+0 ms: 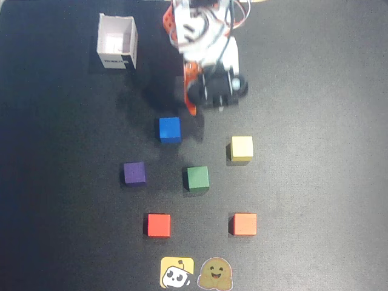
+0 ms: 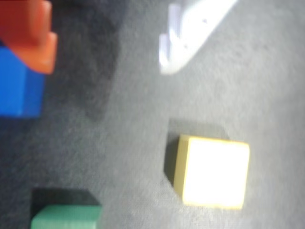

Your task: Put the orange cube on top of the purple cube.

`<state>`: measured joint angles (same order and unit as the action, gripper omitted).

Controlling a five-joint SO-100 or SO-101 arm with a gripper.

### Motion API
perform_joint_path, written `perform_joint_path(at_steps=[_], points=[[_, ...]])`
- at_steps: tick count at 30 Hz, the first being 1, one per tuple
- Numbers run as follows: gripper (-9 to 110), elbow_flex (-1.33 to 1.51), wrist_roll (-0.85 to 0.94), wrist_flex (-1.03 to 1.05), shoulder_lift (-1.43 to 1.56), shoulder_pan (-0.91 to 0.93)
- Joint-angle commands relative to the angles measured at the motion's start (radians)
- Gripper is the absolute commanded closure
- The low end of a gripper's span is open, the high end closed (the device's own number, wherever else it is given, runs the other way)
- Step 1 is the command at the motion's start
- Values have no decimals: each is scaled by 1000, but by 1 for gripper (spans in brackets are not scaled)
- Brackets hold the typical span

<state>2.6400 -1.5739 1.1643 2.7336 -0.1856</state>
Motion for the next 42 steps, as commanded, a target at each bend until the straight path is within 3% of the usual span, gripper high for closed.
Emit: perform_joint_path(at_steps=[1, 9, 24, 42], points=[[85, -242, -9, -11, -296, -9], [79, -606, -17, -2, -730, -41], [78, -1086, -87, -9, -1239, -129], [78, -1295, -138, -101, -1525, -146]])
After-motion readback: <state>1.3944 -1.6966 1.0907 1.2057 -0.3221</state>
